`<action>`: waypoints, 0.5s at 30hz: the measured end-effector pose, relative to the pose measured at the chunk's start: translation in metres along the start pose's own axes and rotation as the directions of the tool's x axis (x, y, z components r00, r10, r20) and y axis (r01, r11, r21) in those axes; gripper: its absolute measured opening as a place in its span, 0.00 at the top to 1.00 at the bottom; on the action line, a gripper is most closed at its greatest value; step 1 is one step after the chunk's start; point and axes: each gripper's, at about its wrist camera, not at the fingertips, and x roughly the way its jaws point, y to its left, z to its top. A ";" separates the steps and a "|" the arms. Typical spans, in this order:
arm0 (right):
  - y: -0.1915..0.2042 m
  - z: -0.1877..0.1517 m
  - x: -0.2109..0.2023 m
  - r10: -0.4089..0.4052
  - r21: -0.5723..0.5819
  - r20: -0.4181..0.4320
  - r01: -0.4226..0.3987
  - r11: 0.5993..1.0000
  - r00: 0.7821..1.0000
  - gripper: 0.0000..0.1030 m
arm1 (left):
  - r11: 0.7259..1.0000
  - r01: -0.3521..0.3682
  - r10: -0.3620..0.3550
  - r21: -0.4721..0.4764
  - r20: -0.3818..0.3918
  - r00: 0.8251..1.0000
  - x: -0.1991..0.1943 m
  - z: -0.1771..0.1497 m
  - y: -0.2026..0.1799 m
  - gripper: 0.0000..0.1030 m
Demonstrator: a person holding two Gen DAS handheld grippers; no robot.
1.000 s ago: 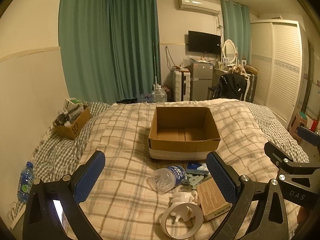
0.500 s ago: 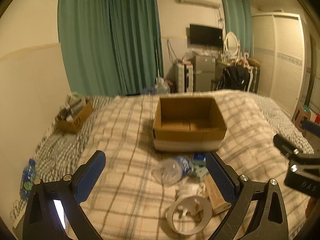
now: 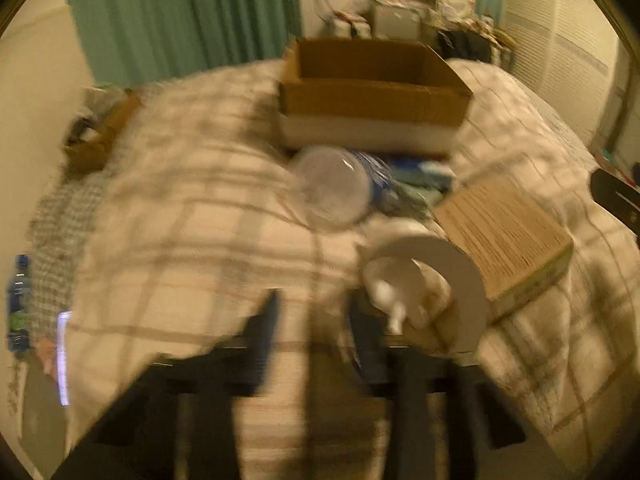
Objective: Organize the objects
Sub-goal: 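Grasp the white tape roll with the left tool while the right tool grasps the barcoded medicine box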
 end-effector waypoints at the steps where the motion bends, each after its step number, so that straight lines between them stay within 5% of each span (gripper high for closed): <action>1: 0.001 -0.002 0.002 0.002 -0.006 -0.008 -0.002 1.000 1.000 0.00 | 1.000 0.014 -0.014 0.005 -0.003 1.000 0.001 -0.001 -0.001 0.92; 9: 0.023 -0.006 0.007 0.043 -0.075 -0.039 -0.045 0.996 0.998 0.00 | 0.999 0.021 -0.019 -0.028 0.101 0.995 -0.031 0.007 0.013 0.95; 15: 0.058 -0.012 0.015 0.087 -0.175 -0.082 -0.100 0.979 0.993 0.01 | 0.997 -0.057 0.065 -0.060 0.143 0.988 -0.043 0.016 0.038 0.95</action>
